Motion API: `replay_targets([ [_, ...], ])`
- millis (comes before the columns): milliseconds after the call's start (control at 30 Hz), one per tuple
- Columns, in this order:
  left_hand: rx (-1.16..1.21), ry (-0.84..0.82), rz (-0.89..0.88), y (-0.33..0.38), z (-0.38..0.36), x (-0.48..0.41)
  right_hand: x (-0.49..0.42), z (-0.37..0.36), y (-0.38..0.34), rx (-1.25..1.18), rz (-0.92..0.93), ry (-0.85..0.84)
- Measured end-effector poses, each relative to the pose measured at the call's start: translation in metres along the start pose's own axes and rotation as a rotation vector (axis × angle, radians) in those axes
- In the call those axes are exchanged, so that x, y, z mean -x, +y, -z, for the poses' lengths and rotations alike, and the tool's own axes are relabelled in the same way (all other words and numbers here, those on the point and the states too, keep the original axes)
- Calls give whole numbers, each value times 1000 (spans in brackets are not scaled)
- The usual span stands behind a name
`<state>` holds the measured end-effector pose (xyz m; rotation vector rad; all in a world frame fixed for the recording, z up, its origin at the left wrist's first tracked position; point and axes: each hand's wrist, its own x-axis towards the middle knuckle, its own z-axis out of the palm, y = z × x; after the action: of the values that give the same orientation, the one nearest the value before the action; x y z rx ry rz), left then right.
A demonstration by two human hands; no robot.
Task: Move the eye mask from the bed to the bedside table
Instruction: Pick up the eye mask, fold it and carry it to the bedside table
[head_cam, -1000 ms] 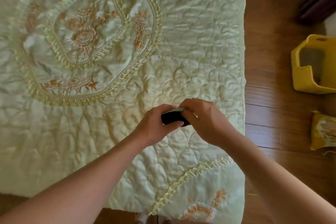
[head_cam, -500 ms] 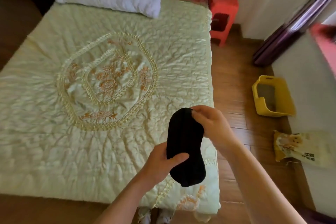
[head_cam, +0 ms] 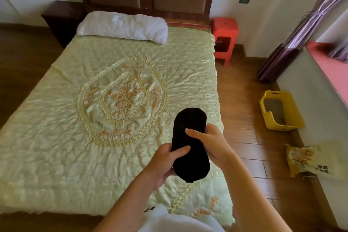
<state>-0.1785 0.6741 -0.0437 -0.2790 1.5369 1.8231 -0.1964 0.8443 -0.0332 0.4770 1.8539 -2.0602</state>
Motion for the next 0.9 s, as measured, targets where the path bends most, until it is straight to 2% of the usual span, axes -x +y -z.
replay_targets([
  [133,-4,31,36,-2,-13,2,5,5,1,51,67,103],
  [267,-20,94,60,-1,-21,-3,12,8,-3,212,213,195],
  [633,137,141,107,2,-28,-9,40,25,27,679,740,69],
  [767,207,107,129,3,-23,-10,44,28,38,792,773,63],
  [900,469,12,168,5,-15,-5,53,30,34,958,729,-2],
])
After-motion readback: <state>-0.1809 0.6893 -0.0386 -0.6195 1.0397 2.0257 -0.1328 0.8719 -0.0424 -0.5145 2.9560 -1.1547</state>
